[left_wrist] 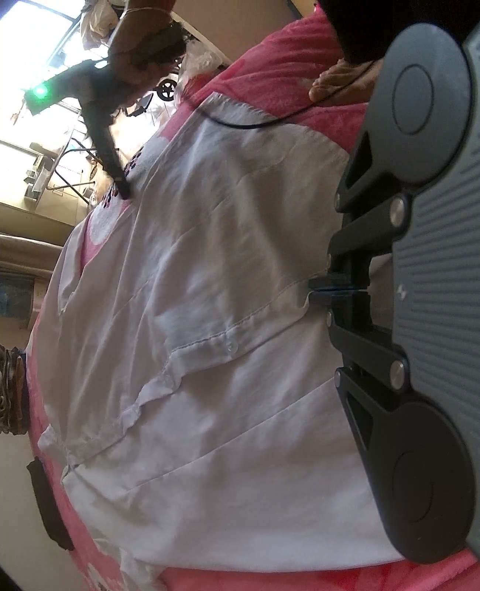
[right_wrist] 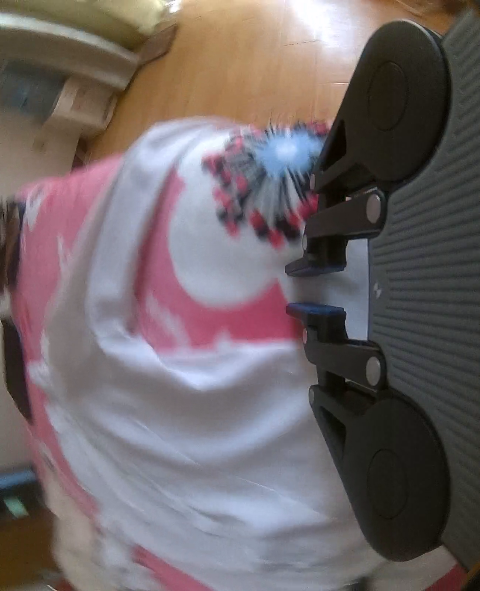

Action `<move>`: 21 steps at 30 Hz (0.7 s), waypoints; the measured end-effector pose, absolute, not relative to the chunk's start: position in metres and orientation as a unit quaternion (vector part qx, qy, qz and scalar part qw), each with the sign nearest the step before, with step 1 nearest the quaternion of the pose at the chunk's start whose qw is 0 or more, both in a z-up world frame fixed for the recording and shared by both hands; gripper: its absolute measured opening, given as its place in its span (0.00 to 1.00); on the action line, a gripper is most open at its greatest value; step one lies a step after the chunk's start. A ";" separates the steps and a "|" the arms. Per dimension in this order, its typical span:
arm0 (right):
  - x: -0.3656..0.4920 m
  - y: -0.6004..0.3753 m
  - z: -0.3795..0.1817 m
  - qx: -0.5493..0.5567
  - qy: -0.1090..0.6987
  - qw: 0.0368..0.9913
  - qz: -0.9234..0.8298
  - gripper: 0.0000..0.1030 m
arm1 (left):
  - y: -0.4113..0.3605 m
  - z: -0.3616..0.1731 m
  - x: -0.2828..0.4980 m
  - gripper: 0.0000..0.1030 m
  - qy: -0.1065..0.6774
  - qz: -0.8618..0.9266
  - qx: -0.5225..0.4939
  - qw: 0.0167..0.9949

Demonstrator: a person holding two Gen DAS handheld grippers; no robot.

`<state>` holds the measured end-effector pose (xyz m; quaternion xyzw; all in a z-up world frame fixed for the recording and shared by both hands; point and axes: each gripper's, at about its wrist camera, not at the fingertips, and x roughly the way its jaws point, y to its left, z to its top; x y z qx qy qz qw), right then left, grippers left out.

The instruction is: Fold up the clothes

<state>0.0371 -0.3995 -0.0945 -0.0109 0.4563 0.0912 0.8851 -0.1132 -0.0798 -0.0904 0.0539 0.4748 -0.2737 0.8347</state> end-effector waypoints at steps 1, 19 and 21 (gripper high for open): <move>0.042 -0.406 -0.089 0.012 0.452 0.887 0.090 0.15 | -0.079 -0.091 -0.112 0.01 0.476 -0.276 0.053 0.834; 0.191 -0.448 -0.125 0.439 0.391 0.809 0.019 0.01 | -0.079 -0.097 -0.109 0.01 0.468 -0.293 0.052 0.832; 0.197 -0.450 -0.114 0.416 0.373 0.830 0.018 0.00 | -0.078 -0.098 -0.108 0.01 0.469 -0.296 0.047 0.831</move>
